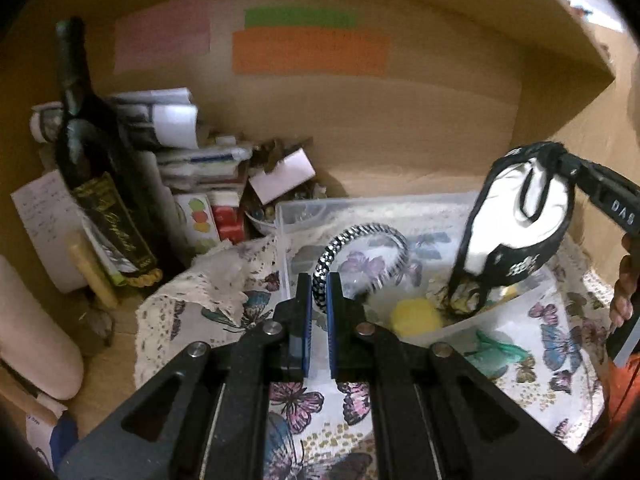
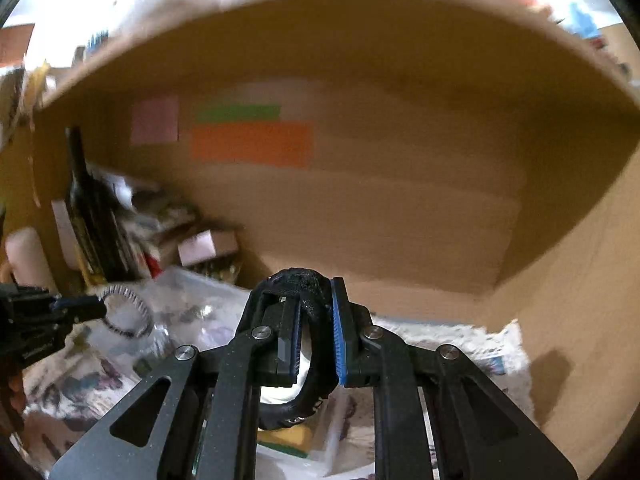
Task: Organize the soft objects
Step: 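Lower the black strap into the box with the right tool while the left drops the bracelet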
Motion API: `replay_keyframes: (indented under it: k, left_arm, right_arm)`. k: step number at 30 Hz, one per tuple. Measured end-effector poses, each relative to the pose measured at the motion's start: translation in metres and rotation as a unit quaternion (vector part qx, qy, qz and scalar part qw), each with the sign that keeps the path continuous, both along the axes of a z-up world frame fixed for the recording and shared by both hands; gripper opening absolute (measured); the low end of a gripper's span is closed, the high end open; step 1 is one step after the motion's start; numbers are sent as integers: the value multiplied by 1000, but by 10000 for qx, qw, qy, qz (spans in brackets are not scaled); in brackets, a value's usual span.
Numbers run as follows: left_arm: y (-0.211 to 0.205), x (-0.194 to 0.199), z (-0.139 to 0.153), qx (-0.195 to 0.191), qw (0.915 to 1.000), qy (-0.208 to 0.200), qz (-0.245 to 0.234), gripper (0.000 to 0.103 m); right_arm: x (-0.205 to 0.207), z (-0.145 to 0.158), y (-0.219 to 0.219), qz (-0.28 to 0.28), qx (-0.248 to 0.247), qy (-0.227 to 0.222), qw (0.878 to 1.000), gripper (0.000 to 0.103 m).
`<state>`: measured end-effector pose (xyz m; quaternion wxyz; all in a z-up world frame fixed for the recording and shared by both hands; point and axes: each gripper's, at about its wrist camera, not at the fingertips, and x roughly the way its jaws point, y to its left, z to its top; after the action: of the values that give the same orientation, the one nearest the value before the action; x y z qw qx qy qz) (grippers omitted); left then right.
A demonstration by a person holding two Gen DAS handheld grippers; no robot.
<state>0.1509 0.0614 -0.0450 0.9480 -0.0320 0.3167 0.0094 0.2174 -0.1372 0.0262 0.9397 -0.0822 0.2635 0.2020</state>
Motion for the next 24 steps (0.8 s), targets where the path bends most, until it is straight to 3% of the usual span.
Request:
replay_keyframes:
  k: [7, 12, 15, 18, 21, 24]
  left_arm:
    - [-7, 28, -31, 121, 9989, 455, -48, 6]
    - [-12, 31, -37, 175, 9983, 533, -139, 10]
    - [-14, 27, -35, 114, 9979, 583, -253, 20]
    - [-16, 20, -31, 62, 9982, 545, -262, 36]
    - [-18, 11, -25, 48, 9985, 457, -286, 52]
    - [-24, -2, -18, 127, 9989, 333, -304, 75]
  right_arm:
    - [10, -51, 31, 363, -728, 664, 9945, 12]
    - [7, -63, 27, 483, -921, 974, 9898, 18]
    - [6, -63, 21, 494, -920, 1094, 9885, 22]
    - [3, -61, 12, 508, -838, 1202, 9879, 33]
    - [-4, -58, 7, 523, -818, 1204, 9880, 34]
    - [-11, -55, 3, 576, -761, 1228, 9878, 44]
